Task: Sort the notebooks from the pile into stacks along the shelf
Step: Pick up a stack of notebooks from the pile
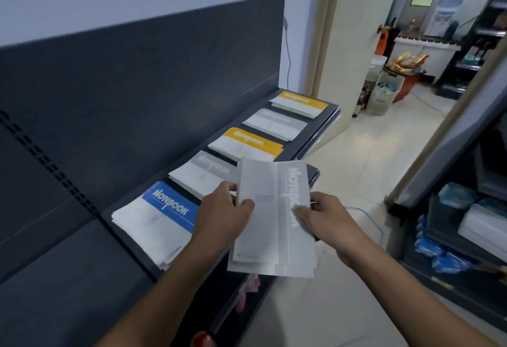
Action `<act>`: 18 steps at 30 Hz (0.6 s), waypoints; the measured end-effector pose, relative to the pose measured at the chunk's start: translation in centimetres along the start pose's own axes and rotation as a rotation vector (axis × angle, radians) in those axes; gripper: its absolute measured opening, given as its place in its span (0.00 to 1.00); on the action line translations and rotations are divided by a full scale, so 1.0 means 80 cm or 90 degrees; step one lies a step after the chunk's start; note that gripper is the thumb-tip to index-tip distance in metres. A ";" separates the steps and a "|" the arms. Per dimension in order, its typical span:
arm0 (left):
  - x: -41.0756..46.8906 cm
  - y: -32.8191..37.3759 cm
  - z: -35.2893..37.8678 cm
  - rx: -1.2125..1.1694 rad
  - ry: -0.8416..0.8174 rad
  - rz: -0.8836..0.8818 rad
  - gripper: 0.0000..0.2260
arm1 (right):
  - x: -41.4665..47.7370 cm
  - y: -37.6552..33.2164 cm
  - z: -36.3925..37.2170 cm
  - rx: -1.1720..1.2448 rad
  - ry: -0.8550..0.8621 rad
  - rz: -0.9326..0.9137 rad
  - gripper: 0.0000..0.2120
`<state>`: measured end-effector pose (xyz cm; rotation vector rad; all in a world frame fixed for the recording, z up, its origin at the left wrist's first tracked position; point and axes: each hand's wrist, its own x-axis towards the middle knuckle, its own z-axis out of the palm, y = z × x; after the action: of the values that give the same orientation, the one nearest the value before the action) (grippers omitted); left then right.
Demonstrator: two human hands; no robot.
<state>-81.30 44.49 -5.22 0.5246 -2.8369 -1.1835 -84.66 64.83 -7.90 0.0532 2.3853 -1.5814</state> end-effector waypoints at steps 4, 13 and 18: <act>0.027 0.016 0.012 -0.002 0.027 -0.030 0.15 | 0.042 -0.006 -0.018 0.001 -0.049 -0.021 0.10; 0.133 0.013 0.024 -0.001 0.087 -0.092 0.16 | 0.168 -0.036 -0.007 -0.100 -0.114 -0.070 0.10; 0.191 0.002 0.017 -0.044 0.113 -0.129 0.13 | 0.241 -0.068 0.008 -0.155 -0.129 -0.083 0.07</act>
<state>-95.97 40.72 -7.72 0.8828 -2.6345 -1.1909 -104.04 59.74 -8.08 -0.3022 2.4397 -1.2669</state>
